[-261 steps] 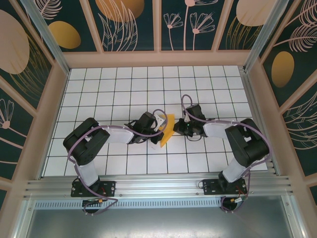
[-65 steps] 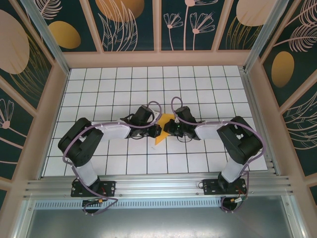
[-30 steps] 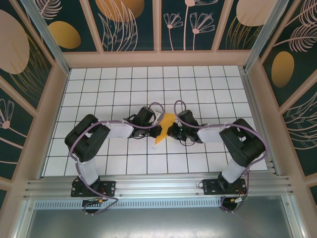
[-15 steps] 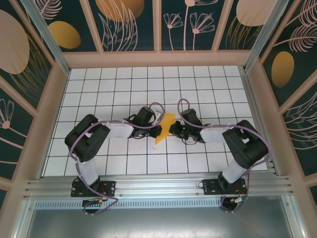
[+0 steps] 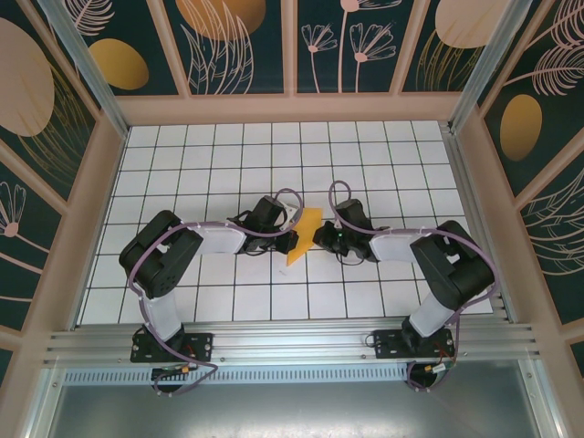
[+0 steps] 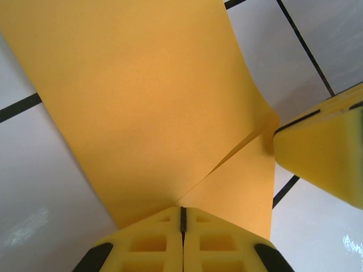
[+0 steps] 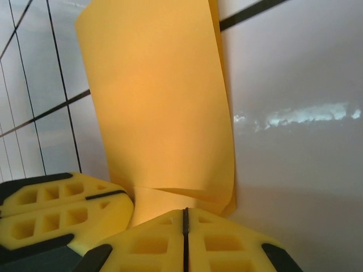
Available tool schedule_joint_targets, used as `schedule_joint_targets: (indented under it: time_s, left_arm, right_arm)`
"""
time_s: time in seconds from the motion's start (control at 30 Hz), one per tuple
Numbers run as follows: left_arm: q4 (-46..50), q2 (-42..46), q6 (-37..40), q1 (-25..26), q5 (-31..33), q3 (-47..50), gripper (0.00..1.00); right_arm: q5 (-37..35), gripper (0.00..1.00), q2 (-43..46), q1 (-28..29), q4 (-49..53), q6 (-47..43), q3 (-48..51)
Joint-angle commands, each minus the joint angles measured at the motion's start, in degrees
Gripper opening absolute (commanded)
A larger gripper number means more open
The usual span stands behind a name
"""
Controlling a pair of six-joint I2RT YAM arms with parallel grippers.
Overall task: Fold a paper plane with a square sheet of paper (pick it up from the middle)
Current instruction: Third fold the triangle at the center of the table.
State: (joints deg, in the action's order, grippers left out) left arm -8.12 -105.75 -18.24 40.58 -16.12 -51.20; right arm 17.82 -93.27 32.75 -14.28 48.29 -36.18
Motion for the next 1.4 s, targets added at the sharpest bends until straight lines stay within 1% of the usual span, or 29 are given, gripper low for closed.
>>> schedule_joint_targets:
  time_s: [0.0, 0.13, 0.23, 0.57, 0.8, 0.93, 1.17, 1.37]
  left_arm:
    - [3.38, -0.66, 0.97, -0.32, -0.40, 1.19, 0.07]
    - [3.38, -0.77, 0.97, -0.35, -0.54, 0.94, 0.07]
    - [3.46, -0.68, 0.99, -0.32, -0.58, 0.82, 0.07]
    - [3.86, -0.51, 1.12, -0.33, -0.32, 0.79, 0.07]
    - [3.82, -0.34, 0.97, -0.37, -0.45, 0.49, 0.08]
    - [3.73, 0.18, 0.36, -0.32, -0.89, -0.23, 0.11]
    - [3.36, 1.75, -0.91, -1.14, -2.86, -2.94, 0.16]
    - [2.16, 0.07, -1.11, -3.36, -5.58, -3.30, 0.13]
  right_arm:
    - [-0.58, 0.11, -0.53, -0.76, 0.82, -1.09, -0.75]
    - [-1.11, 0.10, -3.33, -0.85, 0.04, -0.95, -0.38]
    - [-2.06, 0.10, -4.22, -1.09, 1.45, -1.32, -0.70]
    - [-0.64, 0.11, 1.27, -1.11, 2.75, -2.59, -3.21]
    - [-0.72, 0.11, -3.30, -1.09, 1.83, -2.60, -2.60]
    - [-2.33, 0.10, -5.02, -1.07, 2.89, -2.69, -2.13]
    - [-2.09, 0.10, -4.45, -1.09, 4.29, -5.13, -2.52]
    - [-0.76, 0.10, -4.62, -1.10, 4.40, -6.11, -3.58]
